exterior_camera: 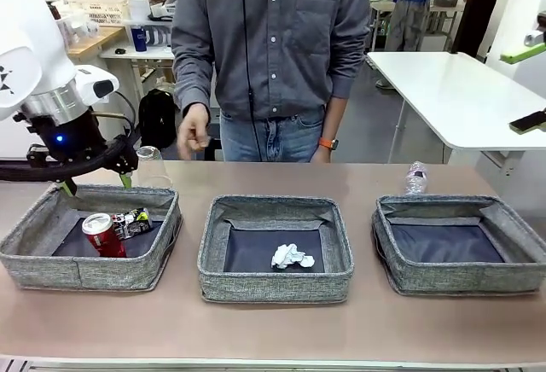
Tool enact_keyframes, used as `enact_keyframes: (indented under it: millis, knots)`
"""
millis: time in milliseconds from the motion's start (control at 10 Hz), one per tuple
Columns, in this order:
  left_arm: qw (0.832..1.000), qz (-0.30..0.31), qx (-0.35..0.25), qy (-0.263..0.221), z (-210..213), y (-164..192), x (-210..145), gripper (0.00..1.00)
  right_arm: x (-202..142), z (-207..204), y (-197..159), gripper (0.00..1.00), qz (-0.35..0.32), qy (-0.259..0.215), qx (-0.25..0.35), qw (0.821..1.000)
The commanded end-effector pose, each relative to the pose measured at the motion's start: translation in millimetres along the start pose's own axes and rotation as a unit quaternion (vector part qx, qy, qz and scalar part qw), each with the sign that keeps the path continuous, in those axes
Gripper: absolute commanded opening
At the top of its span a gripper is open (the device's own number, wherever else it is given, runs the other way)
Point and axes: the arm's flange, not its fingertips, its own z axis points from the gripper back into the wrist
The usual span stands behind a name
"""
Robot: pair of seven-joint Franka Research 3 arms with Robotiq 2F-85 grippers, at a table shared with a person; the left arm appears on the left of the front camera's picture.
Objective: Sort the waste into the appropriate baskets.
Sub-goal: Place the picked waste into the Fabric basket indicated by the person.
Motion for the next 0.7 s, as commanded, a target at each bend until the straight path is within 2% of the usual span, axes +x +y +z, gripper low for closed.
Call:
enact_keyframes:
  millis: [0, 100, 200, 300, 400, 500, 600]
  knots:
    - [0.998, -0.003, -0.061, -0.002, 20.6, -10.5, 0.0, 1.0, 1.6, 1.5, 3.2, 1.0, 0.007, -0.003, 0.006, 1.0]
    - [0.991, 0.0, -0.136, 0.003, 40.3, -21.3, 2.3, 1.0, 1.6, 1.5, 3.2, 1.0, 0.007, -0.003, 0.006, 1.0]
    - [0.971, 0.0, -0.241, 0.015, 59.0, -30.1, 7.3, 1.0, 1.6, 1.5, 3.2, 1.0, 0.007, -0.003, 0.006, 1.0]
    - [0.94, -0.01, -0.339, 0.033, 70.7, -32.2, 12.6, 1.0, 1.6, 1.5, 3.2, 1.0, 0.007, -0.003, 0.006, 1.0]
    - [0.885, -0.013, -0.461, 0.068, 75.7, -31.2, 18.6, 1.0, 1.6, 1.5, 3.2, 1.0, 0.007, -0.003, 0.006, 1.0]
    - [0.847, -0.008, -0.525, 0.082, 73.6, -31.4, 22.2, 1.0, 1.6, 1.5, 3.2, 1.0, 0.007, -0.003, 0.006, 1.0]
    - [0.8, -0.019, -0.592, 0.097, 68.7, -31.1, 24.7, 1.0, 1.6, 1.5, 3.2, 1.0, 0.007, -0.003, 0.006, 1.0]
